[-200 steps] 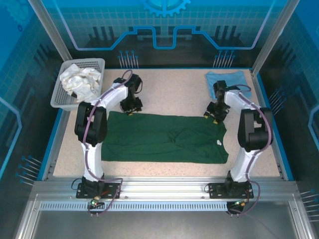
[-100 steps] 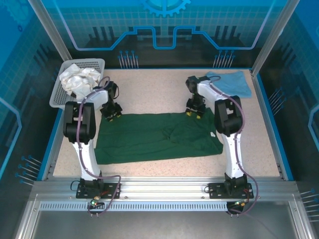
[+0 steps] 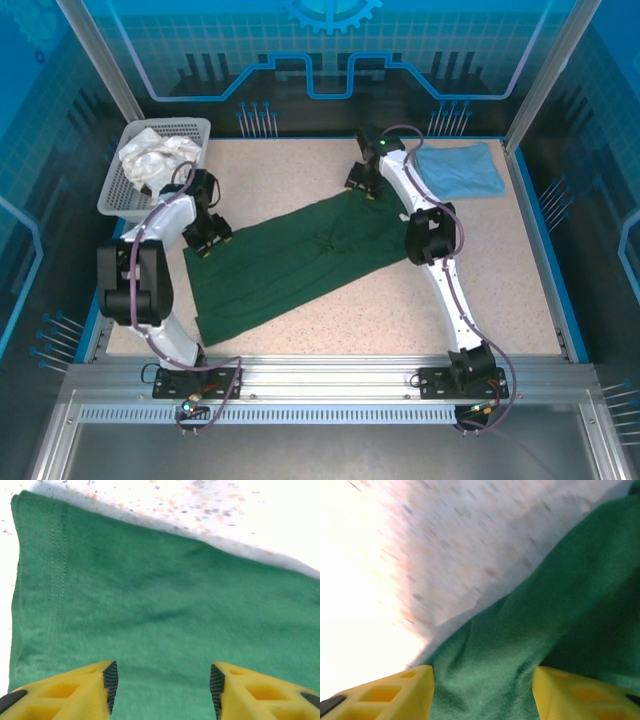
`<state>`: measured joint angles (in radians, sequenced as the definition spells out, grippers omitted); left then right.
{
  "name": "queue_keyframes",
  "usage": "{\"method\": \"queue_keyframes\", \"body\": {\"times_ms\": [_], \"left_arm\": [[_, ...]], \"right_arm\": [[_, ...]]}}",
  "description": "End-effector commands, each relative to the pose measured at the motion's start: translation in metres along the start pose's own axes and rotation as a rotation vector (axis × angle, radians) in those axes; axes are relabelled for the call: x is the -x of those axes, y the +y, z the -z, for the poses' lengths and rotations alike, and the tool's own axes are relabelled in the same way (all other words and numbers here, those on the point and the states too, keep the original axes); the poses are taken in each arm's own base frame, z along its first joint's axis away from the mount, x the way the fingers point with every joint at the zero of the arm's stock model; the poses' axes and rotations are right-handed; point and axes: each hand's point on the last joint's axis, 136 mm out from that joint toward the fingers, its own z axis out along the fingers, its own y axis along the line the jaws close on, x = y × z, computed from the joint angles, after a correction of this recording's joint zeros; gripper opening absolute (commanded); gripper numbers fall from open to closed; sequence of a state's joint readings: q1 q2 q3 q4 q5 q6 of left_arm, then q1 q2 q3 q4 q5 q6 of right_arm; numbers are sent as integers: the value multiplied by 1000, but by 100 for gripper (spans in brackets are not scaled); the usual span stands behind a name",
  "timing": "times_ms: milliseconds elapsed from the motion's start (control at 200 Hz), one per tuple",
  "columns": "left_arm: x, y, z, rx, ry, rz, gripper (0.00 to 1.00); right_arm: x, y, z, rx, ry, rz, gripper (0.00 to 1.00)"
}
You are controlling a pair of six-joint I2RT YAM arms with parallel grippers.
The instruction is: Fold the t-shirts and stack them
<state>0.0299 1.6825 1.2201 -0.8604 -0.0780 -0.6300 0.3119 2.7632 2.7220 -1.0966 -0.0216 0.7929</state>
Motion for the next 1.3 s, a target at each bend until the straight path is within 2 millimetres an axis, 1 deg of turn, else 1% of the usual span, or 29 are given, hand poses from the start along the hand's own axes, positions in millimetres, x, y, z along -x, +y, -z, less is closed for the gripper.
{"method": "queue_keyframes", "body": {"times_ms": [0, 55, 110, 130, 150, 190, 230, 250, 290, 310, 325, 335, 365, 405, 455, 475, 535, 615, 715, 725, 740, 775, 835, 1030, 1100, 1161, 1201, 1251, 1296], "left_arm": [[-26, -21, 30, -77, 28, -72, 56], [-32, -34, 39, -87, 5, -139, 57], [-39, -46, 41, -98, -4, -203, 58], [-42, -51, 40, -109, 0, -223, 58], [-45, -54, 38, -116, 8, -238, 57], [-52, -59, 32, -109, 23, -270, 55], [-57, -60, 24, -86, 33, -308, 54], [-61, -61, 20, -76, 38, -332, 54], [-68, -61, 11, -49, 55, -377, 53], [-71, -59, 7, -35, 65, -390, 53], [-73, -58, 4, -25, 71, -396, 53], [-75, -56, 2, -19, 77, -401, 53], [-80, -52, -5, -6, 98, -407, 53], [-86, -46, -13, 7, 126, -417, 53], [-94, -37, -20, 31, 162, -424, 53], [-97, -34, -22, 35, 177, -429, 53], [-106, -26, -27, 46, 213, -435, 53], [-115, -17, -30, 59, 246, -434, 53], [-118, -14, -25, 55, 247, -426, 53], [-117, -14, -24, 54, 244, -425, 54], [-116, -15, -22, 51, 238, -425, 54], [-114, -16, -17, 46, 223, -426, 55], [-107, -20, -4, 36, 186, -429, 56], [-90, -23, 41, 7, 59, -396, 60], [-90, -18, 48, 19, 44, -377, 62], [-91, -12, 51, 22, 31, -368, 64], [-94, -5, 51, 27, 27, -356, 65], [-97, 1, 50, 30, 26, -347, 66], [-100, 5, 48, 31, 24, -344, 68]], "right_arm": [[33, 21, -2, 179, -46, -48, 58], [45, 36, 33, 237, -91, -43, 59], [53, 42, 69, 262, -133, -35, 59], [53, 42, 77, 260, -139, -33, 59], [52, 39, 91, 246, -148, -37, 59], [46, 30, 106, 205, -146, -41, 59], [35, 19, 114, 159, -128, -44, 58], [26, 9, 119, 115, -112, -51, 58], [10, -9, 119, 48, -77, -65, 57], [-2, -23, 120, -1, -54, -77, 57], [-9, -31, 114, -27, -31, -84, 57], [-15, -36, 122, -41, -28, -89, 57], [-33, -54, 116, -92, 20, -112, 57], [-55, -70, 107, -118, 77, -134, 57], [-72, -84, 95, -129, 113, -145, 56], [-83, -94, 89, -156, 135, -159, 56], [-97, -109, 75, -186, 177, -187, 56], [-99, -118, 57, -212, 182, -185, 56], [-92, -117, 31, -250, 208, -148, 56], [-89, -116, 33, -253, 202, -144, 56], [-89, -119, 24, -275, 216, -141, 56], [-84, -120, 17, -302, 222, -137, 55], [-72, -113, 7, -297, 213, -127, 56], [-20, -69, -28, -193, 112, -80, 56], [1, -41, -42, -73, 48, -50, 57], [16, -23, -46, 18, 5, -56, 59], [29, -13, -41, 79, -27, -74, 61], [45, -7, -26, 136, -58, -99, 62], [62, 4, 1, 207, -93, -109, 65]]}}
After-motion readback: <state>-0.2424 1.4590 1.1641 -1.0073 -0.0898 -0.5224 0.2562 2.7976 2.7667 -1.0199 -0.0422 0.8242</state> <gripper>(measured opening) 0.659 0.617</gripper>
